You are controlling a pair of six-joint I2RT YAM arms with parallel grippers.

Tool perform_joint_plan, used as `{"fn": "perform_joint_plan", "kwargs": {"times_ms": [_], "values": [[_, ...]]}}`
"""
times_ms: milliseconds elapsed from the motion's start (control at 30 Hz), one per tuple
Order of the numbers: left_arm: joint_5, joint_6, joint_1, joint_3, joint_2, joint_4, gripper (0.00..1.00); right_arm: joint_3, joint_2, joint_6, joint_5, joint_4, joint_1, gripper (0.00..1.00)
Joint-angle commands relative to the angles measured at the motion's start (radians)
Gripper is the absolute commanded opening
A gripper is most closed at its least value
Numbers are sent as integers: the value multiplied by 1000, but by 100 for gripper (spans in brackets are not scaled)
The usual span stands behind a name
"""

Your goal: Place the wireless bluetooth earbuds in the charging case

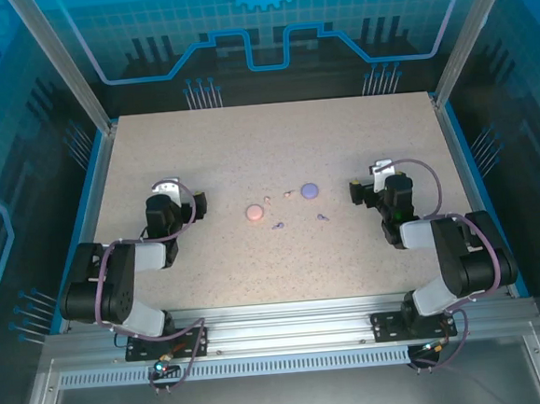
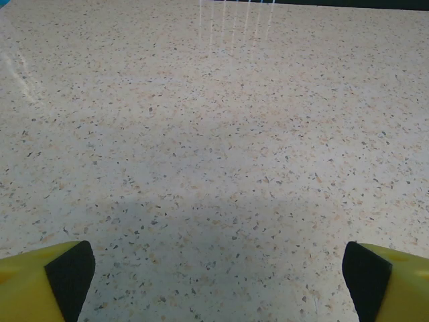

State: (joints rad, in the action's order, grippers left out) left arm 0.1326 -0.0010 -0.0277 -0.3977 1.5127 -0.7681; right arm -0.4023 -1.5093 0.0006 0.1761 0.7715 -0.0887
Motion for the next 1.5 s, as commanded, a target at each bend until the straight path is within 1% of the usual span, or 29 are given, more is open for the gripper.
{"fn": "perform_joint_plan", "kwargs": {"times_ms": [0,900,967,1000,1033,1067,1100,1133,1200,1267,1333,1400,1467], "values": [[-22,-9,14,-18,1,-12,99,-10,5,13,2,22,8,100],[-23,-8,12,-19,-1,-14,99,-9,6,13,2,22,8,100],[-23,-9,14,-40,-21,42,99,-12,12,17,25,17,3,100],[-11,-16,12,-53,-41,84,99,-24,32,33,74,-23,-2,100],[3,-22,12,-70,-60,133,99,-26,43,36,63,-34,3,100],[18,-34,13,-98,-87,212,99,-38,58,29,71,-66,-5,100],[30,-57,13,-135,-113,314,99,-64,83,24,109,-136,-19,100],[31,-80,14,-171,-131,399,99,-102,112,31,129,-244,-26,100],[-10,-134,13,-241,-157,551,99,-226,154,120,119,-529,-17,100],[-67,-181,12,-295,-176,655,99,-313,157,183,65,-717,-7,100],[-141,-211,12,-343,-187,735,99,-385,148,219,-6,-852,-6,100],[-229,-243,10,-395,-190,808,99,-439,135,234,-116,-945,-8,100],[-300,-256,-3,-434,-186,860,99,-465,128,247,-211,-996,-12,100]]}}
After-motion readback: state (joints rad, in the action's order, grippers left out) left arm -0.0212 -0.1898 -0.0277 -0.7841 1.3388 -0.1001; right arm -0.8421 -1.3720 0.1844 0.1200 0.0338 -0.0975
